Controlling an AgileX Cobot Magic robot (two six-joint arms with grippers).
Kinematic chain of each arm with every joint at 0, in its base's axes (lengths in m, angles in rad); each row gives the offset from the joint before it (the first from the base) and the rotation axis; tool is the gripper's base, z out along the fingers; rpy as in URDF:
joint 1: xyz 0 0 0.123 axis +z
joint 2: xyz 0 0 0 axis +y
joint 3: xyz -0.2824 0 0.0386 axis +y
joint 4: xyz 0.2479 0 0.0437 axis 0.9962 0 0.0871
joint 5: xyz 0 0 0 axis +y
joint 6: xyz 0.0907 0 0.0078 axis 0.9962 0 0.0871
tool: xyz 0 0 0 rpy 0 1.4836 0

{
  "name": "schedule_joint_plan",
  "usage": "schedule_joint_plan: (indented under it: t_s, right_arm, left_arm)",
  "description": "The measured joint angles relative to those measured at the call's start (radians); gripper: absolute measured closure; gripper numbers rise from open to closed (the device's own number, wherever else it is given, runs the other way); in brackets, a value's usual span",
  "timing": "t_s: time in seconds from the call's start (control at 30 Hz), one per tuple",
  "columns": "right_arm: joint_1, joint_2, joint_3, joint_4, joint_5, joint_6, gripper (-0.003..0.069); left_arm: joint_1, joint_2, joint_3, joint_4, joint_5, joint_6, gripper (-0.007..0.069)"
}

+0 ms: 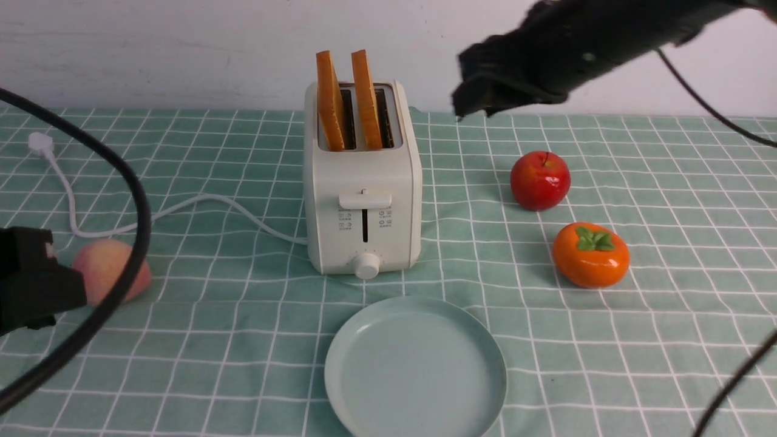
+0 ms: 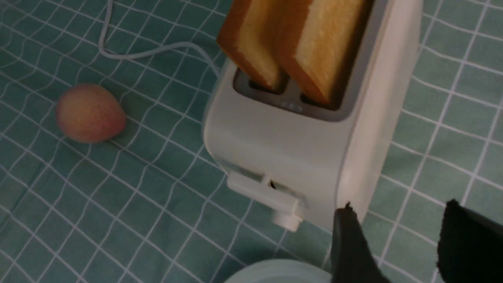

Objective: Take toasted bread from bread machine on blue coffee table place on plate.
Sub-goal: 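Grasp the toast slice in the toaster and pull it up out of the slot with the right gripper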

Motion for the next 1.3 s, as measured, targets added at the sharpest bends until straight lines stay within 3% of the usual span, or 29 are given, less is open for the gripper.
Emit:
schedule_joint_plan:
  t_s: [0.13, 0.23, 0.43, 0.7, 0.93, 1.0, 1.03, 1.07, 1.3]
  right_arm:
    - [0.083, 0.168, -0.249, -0.137, 0.036, 0.112, 0.0233]
    - [0.125, 0.225, -0.32, -0.201, 0.003, 0.17, 0.0198]
    - [0.154, 0.28, -0.336, -0.255, -0.114, 0.193, 0.0189]
    - [0.152, 0.323, -0.336, -0.357, -0.207, 0.263, 0.019]
    - [0.152, 0.379, -0.337, -0.371, -0.237, 0.298, 0.0293]
    - [0.152, 0.383, -0.337, -0.384, -0.233, 0.299, 0.0441]
    - [0.152, 0.382, -0.338, -0.386, -0.23, 0.299, 0.0463]
    - [0.152, 0.379, -0.347, -0.397, -0.221, 0.299, 0.0538]
    - [0.142, 0.267, -0.37, -0.465, -0.165, 0.299, 0.055]
  left_arm:
    - [0.0, 0.0, 0.0, -0.056, 0.026, 0.048, 0.0386]
    - [0.0, 0.0, 0.0, -0.062, 0.04, 0.054, 0.0386]
    - [0.0, 0.0, 0.0, -0.065, 0.046, 0.057, 0.0386]
    - [-0.104, 0.0, 0.0, -0.058, 0.037, 0.057, 0.0386]
    - [-0.118, 0.0, 0.0, -0.058, 0.028, 0.08, 0.0386]
    - [-0.118, 0.0, 0.0, -0.058, 0.028, 0.08, 0.0386]
    - [-0.118, 0.0, 0.0, -0.058, 0.028, 0.08, 0.0386]
    - [-0.118, 0.0, 0.0, -0.058, 0.028, 0.081, 0.0386]
    - [-0.118, 0.0, 0.0, -0.058, 0.028, 0.083, 0.0386]
